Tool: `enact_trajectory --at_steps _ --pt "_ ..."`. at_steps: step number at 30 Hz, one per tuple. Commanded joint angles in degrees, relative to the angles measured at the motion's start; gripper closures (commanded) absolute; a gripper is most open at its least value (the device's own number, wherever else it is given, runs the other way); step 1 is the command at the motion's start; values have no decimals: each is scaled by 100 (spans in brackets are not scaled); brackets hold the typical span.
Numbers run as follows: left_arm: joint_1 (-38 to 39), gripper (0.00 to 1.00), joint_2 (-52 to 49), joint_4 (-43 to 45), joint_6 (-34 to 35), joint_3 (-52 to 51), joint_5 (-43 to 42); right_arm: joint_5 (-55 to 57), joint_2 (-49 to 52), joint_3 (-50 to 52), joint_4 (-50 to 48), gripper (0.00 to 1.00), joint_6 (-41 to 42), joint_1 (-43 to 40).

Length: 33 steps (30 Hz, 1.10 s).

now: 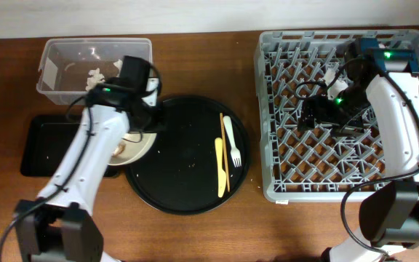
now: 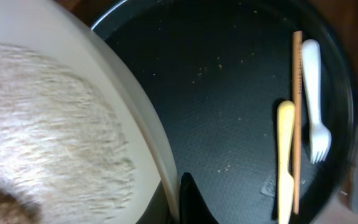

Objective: Sort waste into correct bins and load items into the dishwasher rack
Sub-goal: 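Grasp the cream bowl with the left gripper and tip rice onto black tray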

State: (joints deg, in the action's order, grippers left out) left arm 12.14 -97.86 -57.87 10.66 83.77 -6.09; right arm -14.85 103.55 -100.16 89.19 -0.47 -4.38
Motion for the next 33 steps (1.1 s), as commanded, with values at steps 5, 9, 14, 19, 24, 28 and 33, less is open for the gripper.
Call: enact_trajectory --at_steps 5,9,14,19,24,28,33 --pt "-2326 100 188 55 -1810 -11 -2776 55 -140 -11 22 10 -57 24" --pt "-2997 100 186 11 -2236 -83 -4339 55 -140 -11 22 10 -57 24" --pt "-3252 100 184 35 -2490 -737 -5132 55 -140 -11 24 10 -57 24" --pt "-3679 100 184 4 -2750 -927 -5753 55 -140 -11 24 10 -57 24" --pt "-3875 100 184 9 -2750 -927 -6666 199 -140 -11 74 10 -55 24" --pt "-4419 100 184 -111 -2747 -927 -7403 313 -140 -11 127 10 -52 24" --pt "-4833 100 179 -564 -2962 -927 -7377 310 -140 -11 129 10 -50 24"
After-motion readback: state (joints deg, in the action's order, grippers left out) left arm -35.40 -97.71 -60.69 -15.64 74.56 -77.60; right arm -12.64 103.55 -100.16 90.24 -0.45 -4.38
